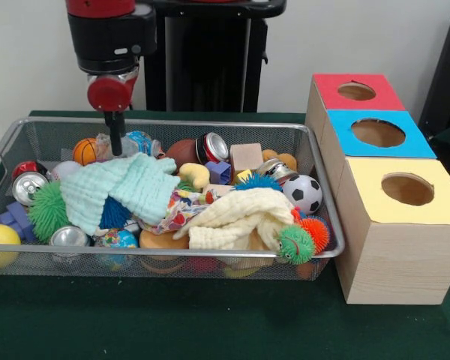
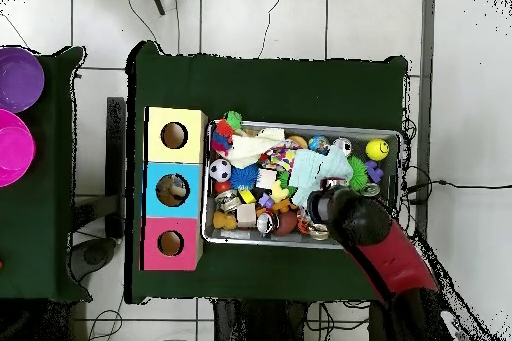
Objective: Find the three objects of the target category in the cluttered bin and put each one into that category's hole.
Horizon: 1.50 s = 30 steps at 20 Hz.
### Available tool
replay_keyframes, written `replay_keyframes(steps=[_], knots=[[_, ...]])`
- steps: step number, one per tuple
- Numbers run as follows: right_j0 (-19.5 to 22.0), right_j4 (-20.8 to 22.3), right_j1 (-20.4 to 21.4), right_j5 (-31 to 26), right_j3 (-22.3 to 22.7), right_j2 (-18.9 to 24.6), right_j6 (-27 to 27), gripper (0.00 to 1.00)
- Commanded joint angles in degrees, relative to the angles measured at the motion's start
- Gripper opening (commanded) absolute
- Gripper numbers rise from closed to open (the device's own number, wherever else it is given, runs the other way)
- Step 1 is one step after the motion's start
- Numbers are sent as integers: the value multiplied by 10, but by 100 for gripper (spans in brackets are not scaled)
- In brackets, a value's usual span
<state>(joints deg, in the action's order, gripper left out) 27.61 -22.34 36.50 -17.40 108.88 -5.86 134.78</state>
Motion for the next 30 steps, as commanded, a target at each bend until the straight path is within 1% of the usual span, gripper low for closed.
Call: replay_keyframes(steps=[1,4,8,14,19,21,23,25,27,30], knots=[[12,-14,-41,46,24,67,79,100],[-3,-6,-59,30,8,46,75,100],[-32,-2,-69,-20,-11,7,79,100],[-36,-1,-68,-51,-17,-8,72,100],[-44,-2,-45,-96,-27,-22,77,100],[-44,-3,-32,-102,-27,-21,77,100],[-32,-3,-19,-89,-24,-9,62,100],[-33,4,-8,-105,-32,-21,58,100],[-42,9,2,-115,-30,-33,60,100],[-30,13,11,-115,-18,-32,48,100]])
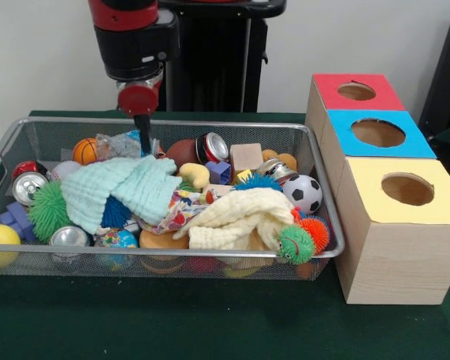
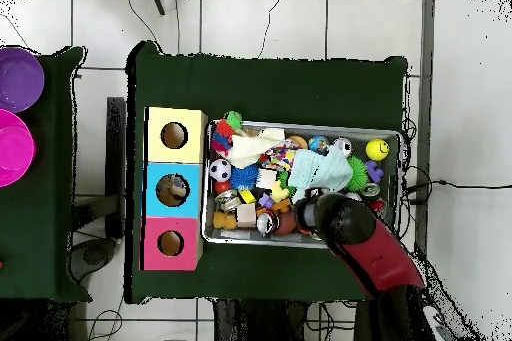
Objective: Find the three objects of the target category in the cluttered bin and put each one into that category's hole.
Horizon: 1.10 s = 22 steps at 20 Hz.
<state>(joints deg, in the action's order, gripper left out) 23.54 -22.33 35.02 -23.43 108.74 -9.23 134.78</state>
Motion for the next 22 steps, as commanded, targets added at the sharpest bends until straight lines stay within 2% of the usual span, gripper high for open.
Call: replay_keyframes(steps=[1,5,8,12,17,22], knots=[[12,13,28,-53,-13,3,46,100],[25,16,27,-26,11,11,33,100],[40,18,1,5,27,28,28,100],[37,25,-26,19,32,29,33,100],[32,26,-49,18,23,20,41,100],[31,21,-55,22,32,22,46,100]])
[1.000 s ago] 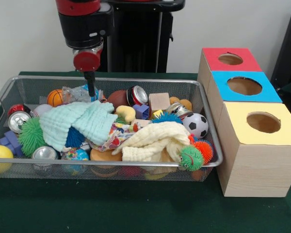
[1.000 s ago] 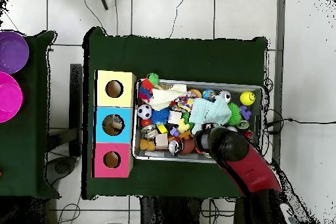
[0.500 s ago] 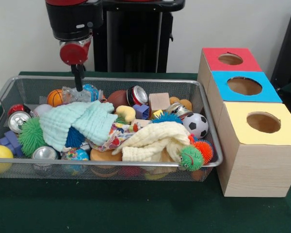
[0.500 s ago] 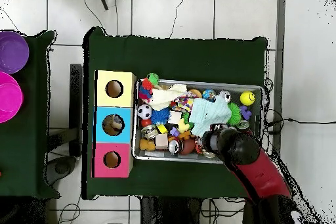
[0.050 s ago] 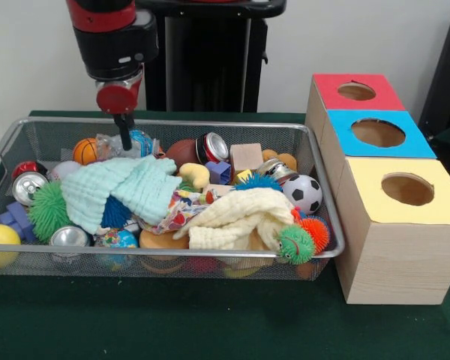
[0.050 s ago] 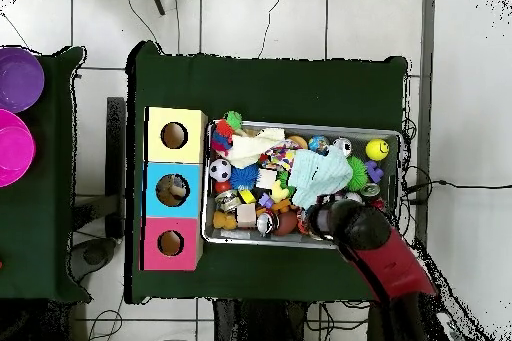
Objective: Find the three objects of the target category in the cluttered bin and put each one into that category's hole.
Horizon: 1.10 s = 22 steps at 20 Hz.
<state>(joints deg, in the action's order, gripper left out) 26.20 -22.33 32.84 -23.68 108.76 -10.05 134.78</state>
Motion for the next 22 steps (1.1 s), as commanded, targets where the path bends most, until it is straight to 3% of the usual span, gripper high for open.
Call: replay_keyframes(steps=[1,6,13,19,22], knots=[[5,20,-33,26,35,32,47,100],[12,24,-39,37,40,33,41,100],[1,42,-62,25,14,9,40,100],[9,43,-79,62,10,20,46,100],[9,47,-84,115,11,24,55,100]])
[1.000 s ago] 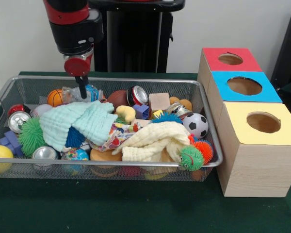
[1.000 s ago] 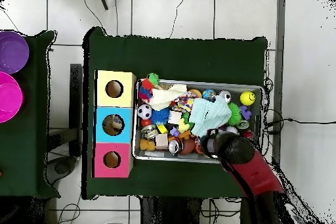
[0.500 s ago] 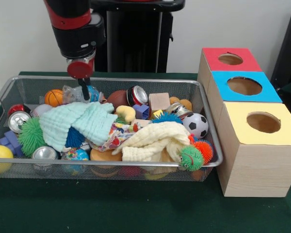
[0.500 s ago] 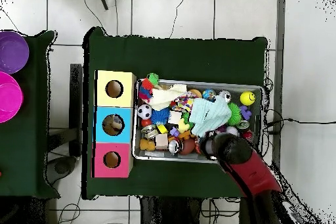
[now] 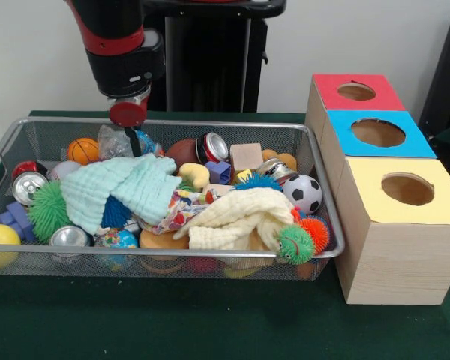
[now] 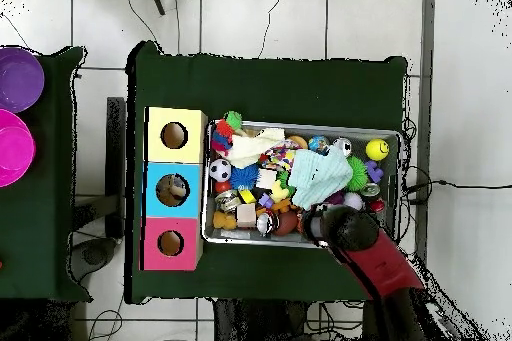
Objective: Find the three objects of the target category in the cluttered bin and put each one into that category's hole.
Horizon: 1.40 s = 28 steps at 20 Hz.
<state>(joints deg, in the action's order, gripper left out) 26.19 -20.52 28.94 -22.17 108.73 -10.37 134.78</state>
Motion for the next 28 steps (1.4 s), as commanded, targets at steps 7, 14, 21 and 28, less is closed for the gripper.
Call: replay_keyframes(steps=[7,14,21,28], knots=[[15,31,-52,161,13,33,68,100],[9,35,-58,175,11,19,68,100],[-15,46,-67,147,0,-4,49,0],[21,21,-26,65,11,42,42,0]])
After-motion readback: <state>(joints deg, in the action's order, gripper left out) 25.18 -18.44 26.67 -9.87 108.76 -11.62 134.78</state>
